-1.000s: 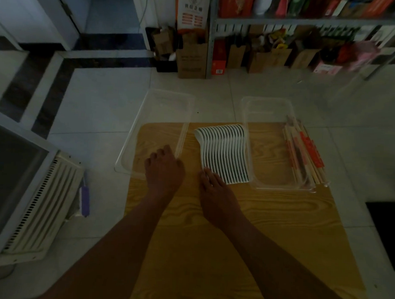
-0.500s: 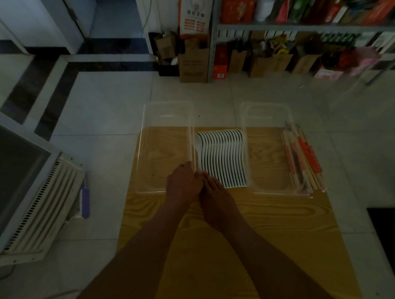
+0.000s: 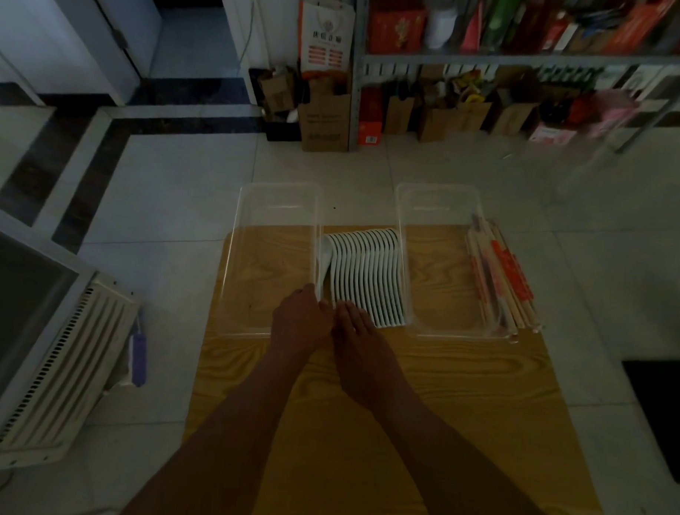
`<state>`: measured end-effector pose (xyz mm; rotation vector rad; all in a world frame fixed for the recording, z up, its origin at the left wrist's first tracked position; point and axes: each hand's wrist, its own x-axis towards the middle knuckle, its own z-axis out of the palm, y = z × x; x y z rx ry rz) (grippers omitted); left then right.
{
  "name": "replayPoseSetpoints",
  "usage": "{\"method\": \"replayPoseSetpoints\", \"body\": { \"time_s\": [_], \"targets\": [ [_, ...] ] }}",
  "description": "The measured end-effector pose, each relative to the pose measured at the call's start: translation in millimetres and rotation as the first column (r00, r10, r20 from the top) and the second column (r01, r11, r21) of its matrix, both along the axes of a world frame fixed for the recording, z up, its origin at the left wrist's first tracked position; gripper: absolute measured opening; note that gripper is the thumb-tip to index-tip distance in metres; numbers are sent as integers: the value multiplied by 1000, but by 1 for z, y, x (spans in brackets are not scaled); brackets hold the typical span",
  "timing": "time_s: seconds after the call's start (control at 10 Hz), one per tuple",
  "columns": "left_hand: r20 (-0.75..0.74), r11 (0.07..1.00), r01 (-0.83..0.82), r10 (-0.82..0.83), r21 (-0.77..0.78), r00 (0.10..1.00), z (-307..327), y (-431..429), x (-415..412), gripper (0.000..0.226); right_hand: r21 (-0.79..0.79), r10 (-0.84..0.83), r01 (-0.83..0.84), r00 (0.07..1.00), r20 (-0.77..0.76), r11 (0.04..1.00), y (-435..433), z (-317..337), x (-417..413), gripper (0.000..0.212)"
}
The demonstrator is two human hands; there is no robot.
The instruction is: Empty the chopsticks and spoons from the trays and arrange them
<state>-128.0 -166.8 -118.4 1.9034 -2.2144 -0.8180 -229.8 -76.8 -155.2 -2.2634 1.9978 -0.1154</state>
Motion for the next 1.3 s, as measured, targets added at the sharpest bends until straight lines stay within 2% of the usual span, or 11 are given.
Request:
{"method": "replayPoseSetpoints", "body": {
  "time_s": [0.1, 0.3, 0.6, 0.7, 0.9, 1.0, 1.2, 1.3],
  "targets": [
    [29, 1000, 12, -11, -22, 1000, 1, 2, 0, 33, 27, -75, 76, 997, -27, 997, 6, -6, 1, 63],
    [62, 1000, 21, -21, -4, 998, 6, 5, -2, 41, 62, -101, 102, 995, -18, 993, 18, -10, 1, 61],
    [45, 999, 12, -10, -44, 999, 17, 15, 1, 41, 142, -102, 99, 995, 17, 985, 29, 5, 0, 61],
    [25, 999, 18, -17, -36, 1000, 28, 21, 4, 39, 174, -55, 56, 998, -12, 983, 34, 18, -6, 62],
    [47, 1000, 14, -13, -3, 999, 62, 40, 9, 36, 216, -33, 35, 999, -13, 976, 46, 63, -22, 61],
    [113, 999, 44, -44, 1, 993, 88, 54, 13, 42, 205, -67, 62, 997, 22, 977, 54, 91, -32, 61],
    [154, 988, 152, -154, 23, 976, 147, 71, 18, 45, 235, -162, 146, 985, 51, 961, 68, 157, -60, 56],
    [134, 982, 190, -188, -4, 973, 185, 70, 14, 48, 236, -228, 217, 974, 18, 947, 73, 183, -75, 48]
  ]
}}
